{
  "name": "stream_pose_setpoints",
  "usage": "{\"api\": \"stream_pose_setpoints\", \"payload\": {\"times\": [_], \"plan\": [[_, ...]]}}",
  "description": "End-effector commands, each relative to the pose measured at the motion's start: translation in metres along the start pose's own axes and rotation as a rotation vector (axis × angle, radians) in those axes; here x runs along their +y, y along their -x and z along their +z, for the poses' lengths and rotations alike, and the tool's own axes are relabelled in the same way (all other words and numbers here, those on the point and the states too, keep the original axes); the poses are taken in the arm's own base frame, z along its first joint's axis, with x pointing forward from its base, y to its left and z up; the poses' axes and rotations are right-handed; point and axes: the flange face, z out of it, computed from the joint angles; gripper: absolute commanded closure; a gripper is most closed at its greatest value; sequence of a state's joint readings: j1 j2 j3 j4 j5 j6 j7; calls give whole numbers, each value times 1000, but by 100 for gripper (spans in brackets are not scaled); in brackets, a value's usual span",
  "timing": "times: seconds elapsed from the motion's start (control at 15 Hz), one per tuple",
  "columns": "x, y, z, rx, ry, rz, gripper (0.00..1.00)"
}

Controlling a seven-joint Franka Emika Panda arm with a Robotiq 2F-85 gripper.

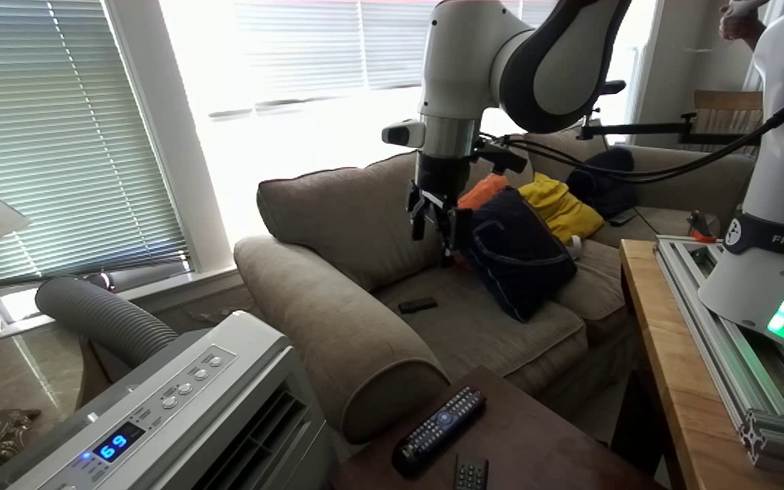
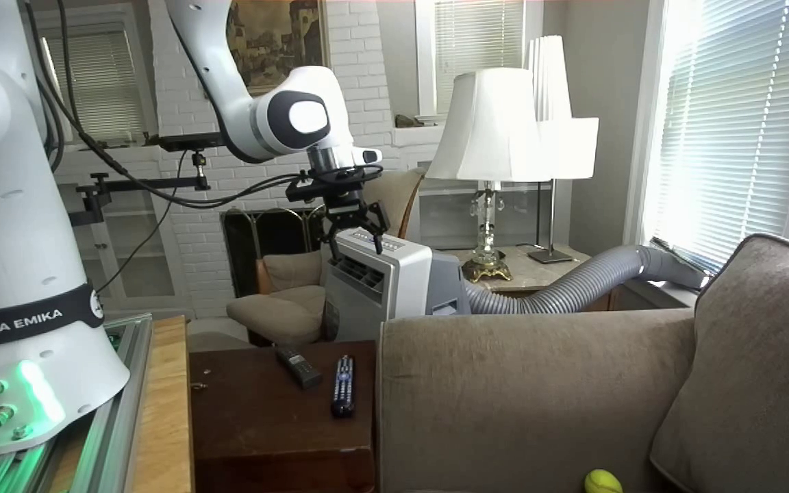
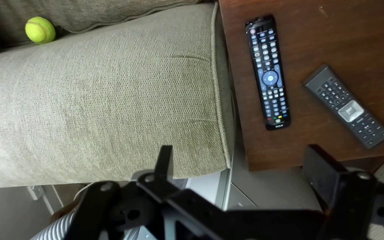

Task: Put the remote on the arm rest

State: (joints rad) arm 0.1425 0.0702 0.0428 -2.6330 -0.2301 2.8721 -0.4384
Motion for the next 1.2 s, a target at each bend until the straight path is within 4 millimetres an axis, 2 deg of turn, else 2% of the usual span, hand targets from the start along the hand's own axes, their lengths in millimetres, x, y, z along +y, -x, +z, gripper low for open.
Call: {"api": "stream_pose_setpoints", "payload": {"times": [0.0,0.07,0.2,0.33,0.67,0.87,1.13], "plan": [[3,6,11,-37,27,-28,0],[0,14,28,-73,30,-70,0],[0,27,48,-139,50,-145,0],[-9,42,76,-206,59,-212,0],[-58,79,137,-308,62,-278,0],[-90,81,163,-309,52,-194,0],[-117,72,197,-300,50,-34,0]]}}
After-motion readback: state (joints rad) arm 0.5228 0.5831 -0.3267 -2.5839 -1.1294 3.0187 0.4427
